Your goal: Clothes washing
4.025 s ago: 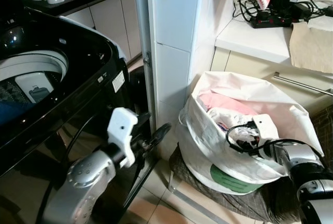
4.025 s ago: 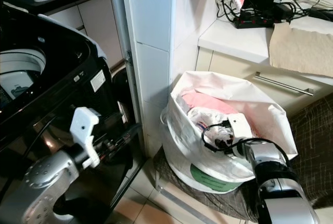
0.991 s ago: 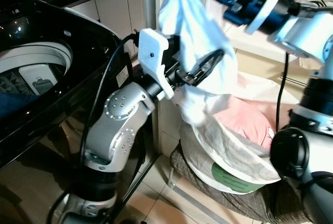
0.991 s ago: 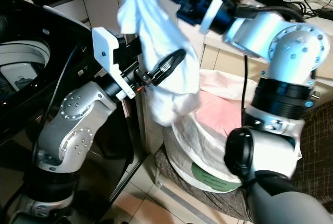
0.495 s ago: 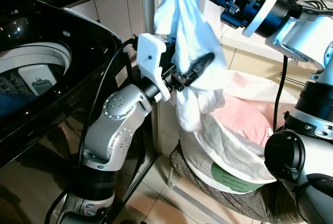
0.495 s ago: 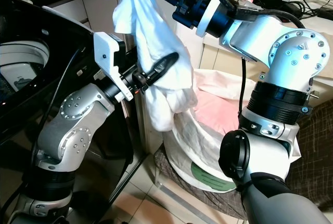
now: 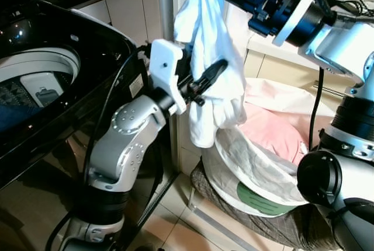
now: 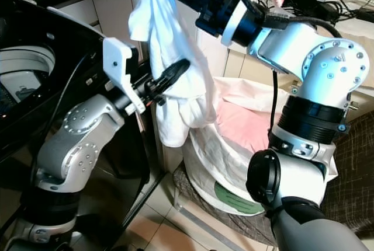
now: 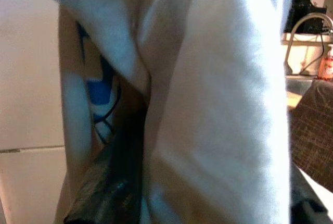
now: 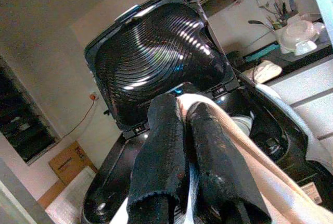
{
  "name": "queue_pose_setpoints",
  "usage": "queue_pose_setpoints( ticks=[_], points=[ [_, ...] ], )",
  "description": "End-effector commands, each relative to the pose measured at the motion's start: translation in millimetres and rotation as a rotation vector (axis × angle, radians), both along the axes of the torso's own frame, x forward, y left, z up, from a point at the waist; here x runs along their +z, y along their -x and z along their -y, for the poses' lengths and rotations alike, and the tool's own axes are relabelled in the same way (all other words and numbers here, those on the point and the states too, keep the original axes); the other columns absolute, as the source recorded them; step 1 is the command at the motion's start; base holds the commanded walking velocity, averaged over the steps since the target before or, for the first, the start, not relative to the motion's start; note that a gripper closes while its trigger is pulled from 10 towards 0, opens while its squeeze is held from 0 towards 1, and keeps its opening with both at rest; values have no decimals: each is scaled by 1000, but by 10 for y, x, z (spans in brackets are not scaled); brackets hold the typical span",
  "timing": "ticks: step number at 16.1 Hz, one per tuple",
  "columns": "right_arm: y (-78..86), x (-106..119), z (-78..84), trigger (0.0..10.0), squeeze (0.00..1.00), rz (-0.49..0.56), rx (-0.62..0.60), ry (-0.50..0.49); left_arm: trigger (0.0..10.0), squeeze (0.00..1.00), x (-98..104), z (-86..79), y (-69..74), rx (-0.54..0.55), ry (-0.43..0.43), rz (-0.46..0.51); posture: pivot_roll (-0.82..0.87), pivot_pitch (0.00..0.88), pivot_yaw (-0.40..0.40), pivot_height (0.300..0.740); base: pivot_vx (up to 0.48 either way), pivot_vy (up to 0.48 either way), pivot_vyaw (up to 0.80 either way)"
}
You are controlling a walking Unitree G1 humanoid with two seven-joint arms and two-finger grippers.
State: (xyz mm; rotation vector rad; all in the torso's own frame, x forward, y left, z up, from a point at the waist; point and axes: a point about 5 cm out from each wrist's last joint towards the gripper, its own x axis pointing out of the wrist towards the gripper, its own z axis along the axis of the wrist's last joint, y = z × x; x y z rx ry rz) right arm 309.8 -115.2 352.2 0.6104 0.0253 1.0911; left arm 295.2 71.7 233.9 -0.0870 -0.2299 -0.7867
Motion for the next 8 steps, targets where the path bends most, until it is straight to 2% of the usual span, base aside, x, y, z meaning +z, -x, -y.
queue_pose_setpoints(
  ticks=[1, 5, 7, 8],
  points=[
    [59, 77, 5, 0, 0, 44, 11, -18, 0, 0, 8, 9, 40, -25, -15, 12, -73, 0, 31, 740, 0, 0, 0],
    [70, 50, -5, 0, 0, 37, 13, -16, 0, 0, 41, -3, 59, -37, 1, 32, -72, 0, 31, 740, 0, 0, 0],
    [77, 40, -11, 0, 0, 37, 13, -16, 0, 0, 83, -82, -18, 43, 11, 52, -73, 0, 34, 740, 0, 0, 0],
    [78, 38, -12, 0, 0, 37, 12, -16, 0, 0, 85, -90, -27, 44, 13, 49, -74, 0, 35, 740, 0, 0, 0]
  ],
)
